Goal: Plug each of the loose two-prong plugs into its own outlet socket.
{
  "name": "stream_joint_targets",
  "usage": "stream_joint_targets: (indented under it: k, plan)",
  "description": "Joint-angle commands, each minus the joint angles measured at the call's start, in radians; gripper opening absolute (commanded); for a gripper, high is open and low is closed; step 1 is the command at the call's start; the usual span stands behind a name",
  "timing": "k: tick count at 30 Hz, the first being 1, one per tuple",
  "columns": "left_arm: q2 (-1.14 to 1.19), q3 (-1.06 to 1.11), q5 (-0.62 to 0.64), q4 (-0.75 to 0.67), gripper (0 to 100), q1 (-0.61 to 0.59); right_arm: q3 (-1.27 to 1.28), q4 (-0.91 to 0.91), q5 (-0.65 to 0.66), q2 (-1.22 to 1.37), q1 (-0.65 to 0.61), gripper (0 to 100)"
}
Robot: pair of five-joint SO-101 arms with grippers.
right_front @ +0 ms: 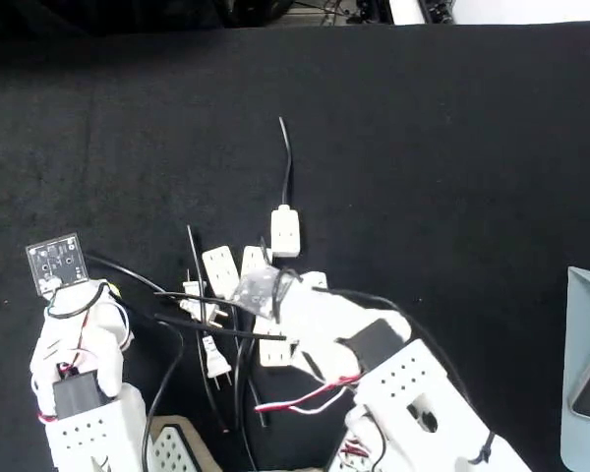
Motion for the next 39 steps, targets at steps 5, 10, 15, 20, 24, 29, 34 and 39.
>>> stream_joint_targets:
  k: [5,10,15,20,24,29,34,39]
  plan:
    - [-0.006,0.016,0.002,-0.02,3,-0.004,0.007,-0.038,0.0,0.005,-0.044,18.1]
    - [-0.006,0.018,0.002,-0.021,3,-0.004,0.03,-0.038,-0.028,0.005,-0.048,18.1]
    - [-0.006,0.018,0.002,-0.021,3,-0.004,0.031,-0.038,-0.028,0.005,-0.048,18.1]
    - [-0.006,0.018,0.002,-0.021,3,-0.004,0.048,-0.038,-0.031,0.007,-0.048,17.8]
    - [-0.006,0.018,0.002,-0.021,3,-0.004,0.053,-0.038,-0.031,0.007,-0.043,17.2]
    - [-0.006,0.018,0.002,-0.017,3,-0.005,0.045,-0.038,-0.026,0.007,-0.04,5.7]
    - [-0.006,0.018,0.002,-0.012,3,-0.007,-0.033,-0.031,-0.017,0.007,0.103,2.1]
    - [-0.006,0.018,0.002,-0.012,3,-0.01,-0.134,-0.029,0.014,0.005,0.318,2.1]
